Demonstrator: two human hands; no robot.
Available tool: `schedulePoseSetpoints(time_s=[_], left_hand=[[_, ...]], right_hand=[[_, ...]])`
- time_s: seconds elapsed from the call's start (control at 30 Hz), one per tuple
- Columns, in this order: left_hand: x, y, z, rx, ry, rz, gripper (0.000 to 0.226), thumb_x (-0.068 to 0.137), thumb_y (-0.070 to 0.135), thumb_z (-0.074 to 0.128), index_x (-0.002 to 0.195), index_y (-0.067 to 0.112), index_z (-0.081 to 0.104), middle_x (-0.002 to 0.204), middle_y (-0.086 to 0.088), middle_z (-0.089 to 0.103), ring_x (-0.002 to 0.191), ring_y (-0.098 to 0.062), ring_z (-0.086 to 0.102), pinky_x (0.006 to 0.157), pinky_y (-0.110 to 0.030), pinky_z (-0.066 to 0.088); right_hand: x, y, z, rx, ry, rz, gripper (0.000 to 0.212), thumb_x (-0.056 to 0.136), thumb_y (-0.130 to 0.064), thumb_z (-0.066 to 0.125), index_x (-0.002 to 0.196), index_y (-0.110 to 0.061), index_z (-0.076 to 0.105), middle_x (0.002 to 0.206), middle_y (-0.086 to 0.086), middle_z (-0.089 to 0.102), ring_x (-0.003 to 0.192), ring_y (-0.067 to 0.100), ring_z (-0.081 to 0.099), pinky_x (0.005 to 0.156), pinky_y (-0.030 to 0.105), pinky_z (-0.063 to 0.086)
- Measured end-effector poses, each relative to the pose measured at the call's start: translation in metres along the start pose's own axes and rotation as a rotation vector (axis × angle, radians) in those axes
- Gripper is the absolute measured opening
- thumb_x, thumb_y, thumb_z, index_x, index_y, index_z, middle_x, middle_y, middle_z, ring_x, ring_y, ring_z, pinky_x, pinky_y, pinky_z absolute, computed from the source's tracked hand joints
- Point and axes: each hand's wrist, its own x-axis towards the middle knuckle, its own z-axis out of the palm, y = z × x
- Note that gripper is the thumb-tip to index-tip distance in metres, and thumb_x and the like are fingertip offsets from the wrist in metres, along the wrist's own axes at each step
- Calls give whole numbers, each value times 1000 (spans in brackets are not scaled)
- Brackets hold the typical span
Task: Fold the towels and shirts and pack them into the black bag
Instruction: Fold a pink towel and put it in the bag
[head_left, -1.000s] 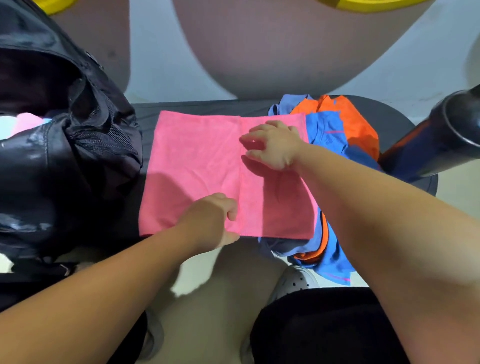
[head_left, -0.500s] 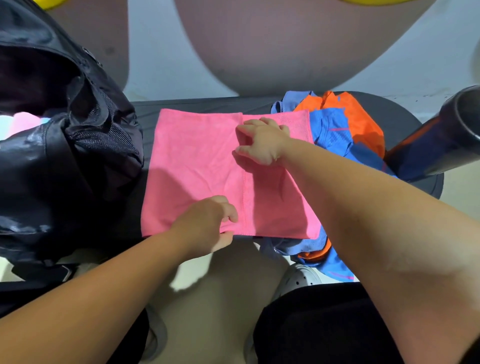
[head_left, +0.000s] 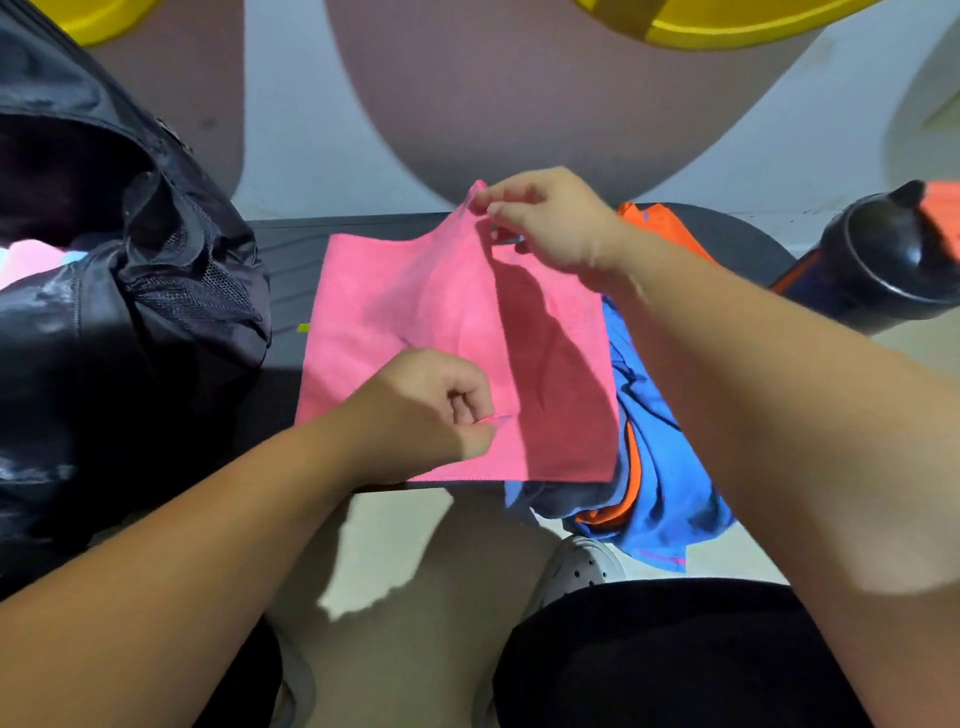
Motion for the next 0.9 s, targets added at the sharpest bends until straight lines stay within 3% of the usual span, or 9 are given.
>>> schedulePoseSetpoints(time_s=[0.13,0.2,0.3,0.43,0.53,0.6,0.77,0.83,0.9], left_hand=[[23,9,39,166,6,56,2,68,31,62,68,33,61,57,12,54,56,-13,53,56,-34,52],[32,6,58,296,-46,42,3,63,42,51,62,43,54,61,14,55,66,-16,60,63,-39,54],[38,-6,78,358,-122,26,14,71,32,54,59,37,47,66,13,54,72,-20,59,68,-39,53],[37,-19,87,371,-80,-6,31,82,24,62,59,37,47,67,12,53,72,-16,57,70,-39,53],[34,-18,87,241,-63,-50,18,80,18,65,67,29,58,56,15,53,58,-12,51,63,-41,55],[33,-13,84,164,-63,-53,13,75,18,66,70,28,61,52,16,50,54,-12,46,61,-43,53],[35,10,90,145,-57,-8,14,74,16,66,68,28,61,59,12,57,55,-11,54,52,-35,57],[37,13,98,211,-76,24,9,79,19,68,73,26,64,69,9,59,64,-13,61,55,-38,59],[37,12,102,305,-130,55,6,82,30,72,85,26,69,80,12,57,77,-14,61,69,-38,59]], right_hand=[[-12,25,-46,-23,11,153,22,96,-14,57,108,-9,74,103,14,73,73,13,66,64,25,48],[-22,48,-52,-28,-25,261,24,97,-10,55,114,-12,71,102,7,69,75,12,62,58,21,50],[-29,77,-47,-122,-87,335,31,98,-9,55,128,-12,65,106,3,65,89,13,60,54,9,49],[-28,86,-45,-161,-53,265,36,96,-7,56,132,-9,63,108,-3,61,96,8,57,60,1,40],[-29,81,-49,-122,-20,214,35,95,-5,55,128,-10,66,107,-6,63,88,1,58,67,4,42],[-30,72,-54,-60,55,174,32,92,-1,55,118,-11,71,95,-7,66,74,-4,59,68,12,47],[-36,67,-65,71,221,167,29,87,-5,51,98,-14,76,86,9,70,70,17,60,63,29,46],[-37,75,-66,-48,214,161,28,87,-5,52,100,-12,76,88,6,71,73,14,62,69,26,48],[-38,87,-66,-288,100,173,28,89,-6,54,107,-9,75,100,3,72,88,12,64,85,26,49]])
